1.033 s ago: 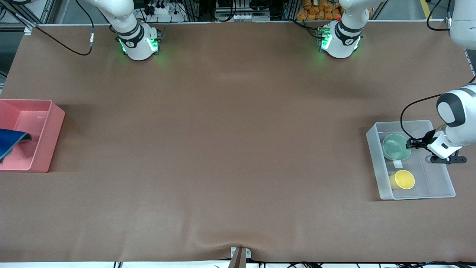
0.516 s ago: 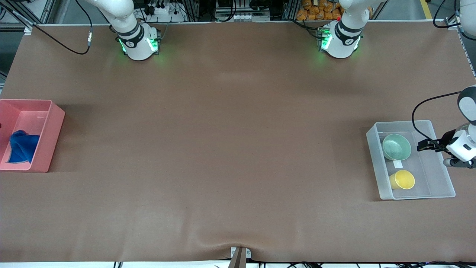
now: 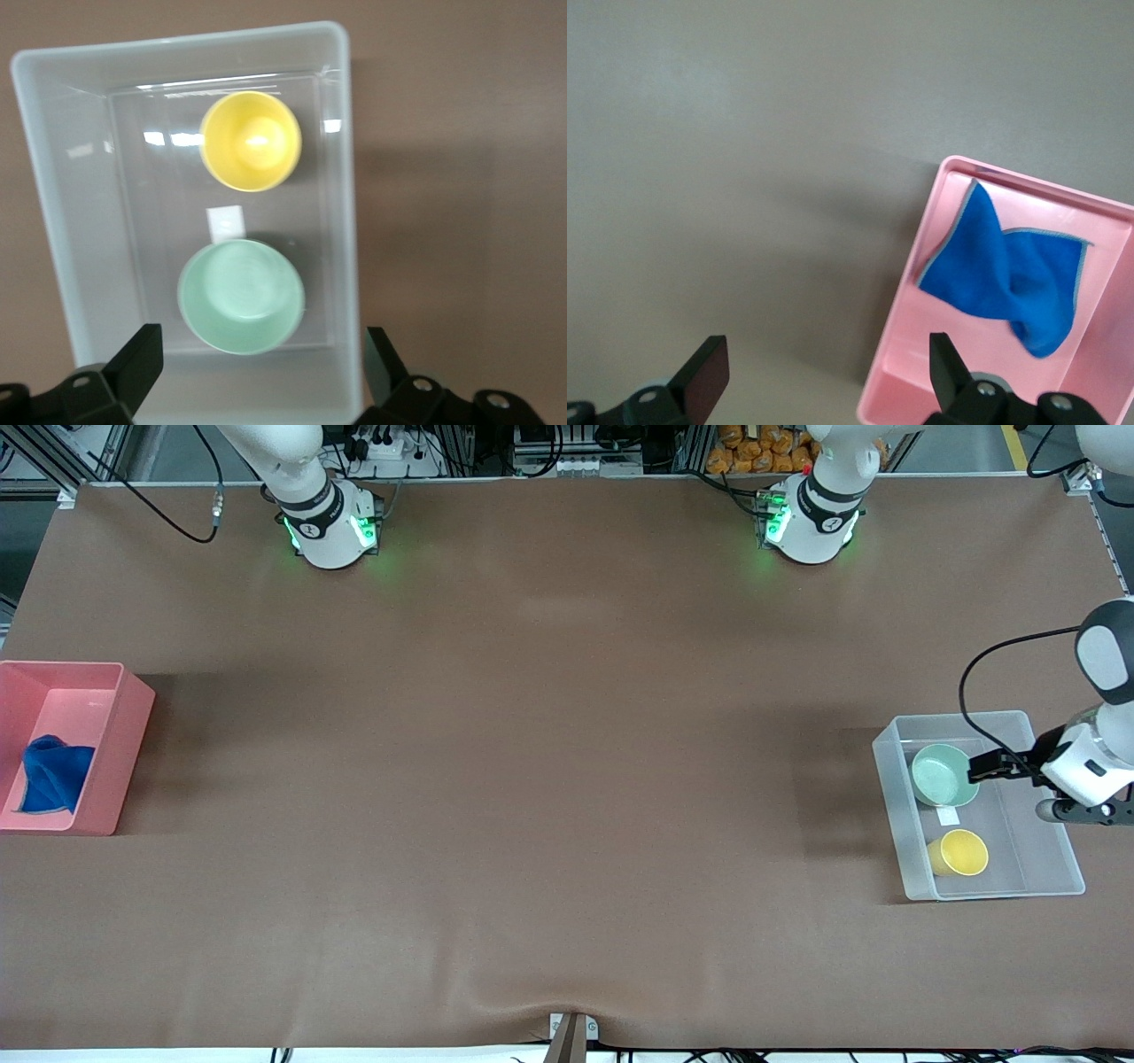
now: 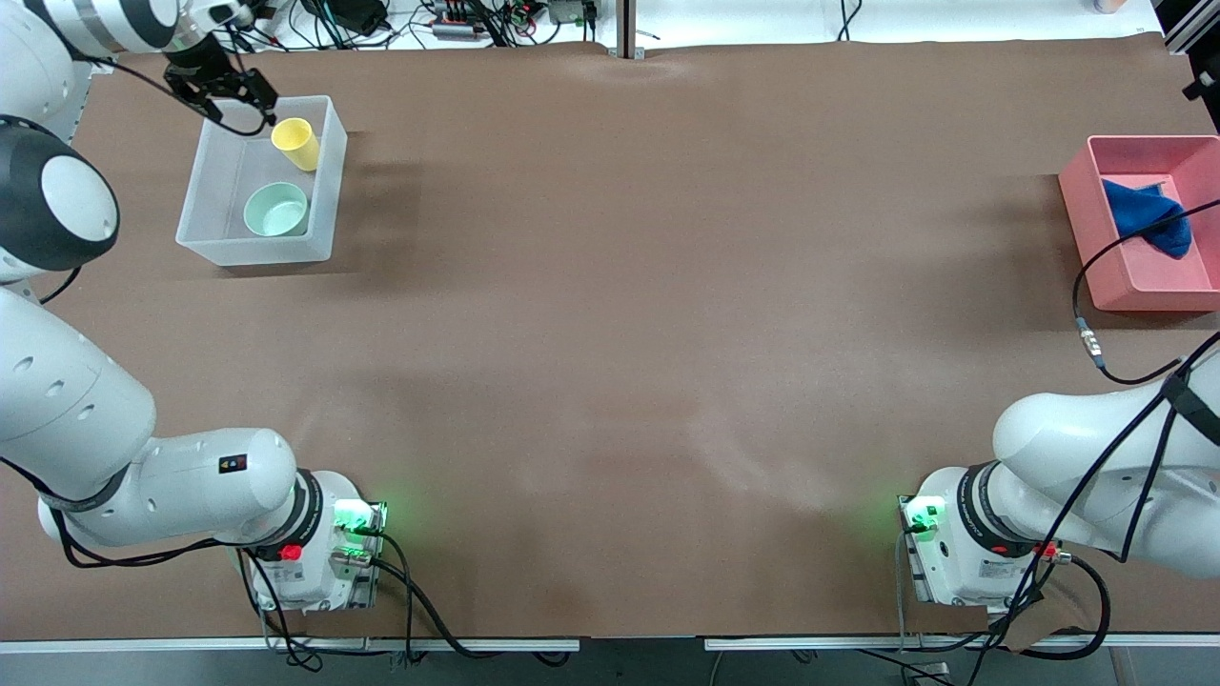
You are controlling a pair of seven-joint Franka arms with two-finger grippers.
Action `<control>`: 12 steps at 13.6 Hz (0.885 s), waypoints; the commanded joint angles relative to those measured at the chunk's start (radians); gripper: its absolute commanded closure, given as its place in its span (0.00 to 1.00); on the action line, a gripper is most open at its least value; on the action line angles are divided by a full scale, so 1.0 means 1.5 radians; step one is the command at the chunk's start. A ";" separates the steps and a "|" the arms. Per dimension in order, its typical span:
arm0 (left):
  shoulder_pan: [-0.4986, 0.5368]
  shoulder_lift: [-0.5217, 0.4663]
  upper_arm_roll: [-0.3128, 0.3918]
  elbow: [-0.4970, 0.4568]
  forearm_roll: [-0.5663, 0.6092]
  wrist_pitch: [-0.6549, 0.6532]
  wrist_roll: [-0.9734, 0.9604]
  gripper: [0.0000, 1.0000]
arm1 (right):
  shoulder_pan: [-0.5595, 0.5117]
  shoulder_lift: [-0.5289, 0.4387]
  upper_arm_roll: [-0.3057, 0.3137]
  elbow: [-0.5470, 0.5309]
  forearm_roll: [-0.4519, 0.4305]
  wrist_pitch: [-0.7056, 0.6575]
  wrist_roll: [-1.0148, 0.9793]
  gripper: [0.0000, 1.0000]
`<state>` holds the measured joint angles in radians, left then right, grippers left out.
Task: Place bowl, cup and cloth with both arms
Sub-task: 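Open both grippers, releasing the bowl and the cloth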
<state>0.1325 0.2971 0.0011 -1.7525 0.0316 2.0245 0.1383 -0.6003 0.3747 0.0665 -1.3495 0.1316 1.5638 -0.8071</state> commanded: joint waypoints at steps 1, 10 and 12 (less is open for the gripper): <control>-0.047 -0.039 0.008 -0.007 -0.007 -0.030 -0.079 0.00 | 0.057 -0.054 -0.002 -0.013 -0.031 -0.037 0.113 0.00; -0.094 -0.175 0.008 -0.011 -0.009 -0.128 -0.121 0.00 | 0.290 -0.141 0.000 -0.015 -0.070 -0.152 0.574 0.00; -0.104 -0.215 0.014 -0.012 -0.026 -0.164 -0.121 0.00 | 0.315 -0.160 0.000 -0.015 -0.071 -0.165 0.618 0.00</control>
<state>-0.0008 0.0509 0.0040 -1.7494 0.0200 1.8317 -0.0382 -0.1543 0.1821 0.0747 -1.3486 0.0376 1.3329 0.0588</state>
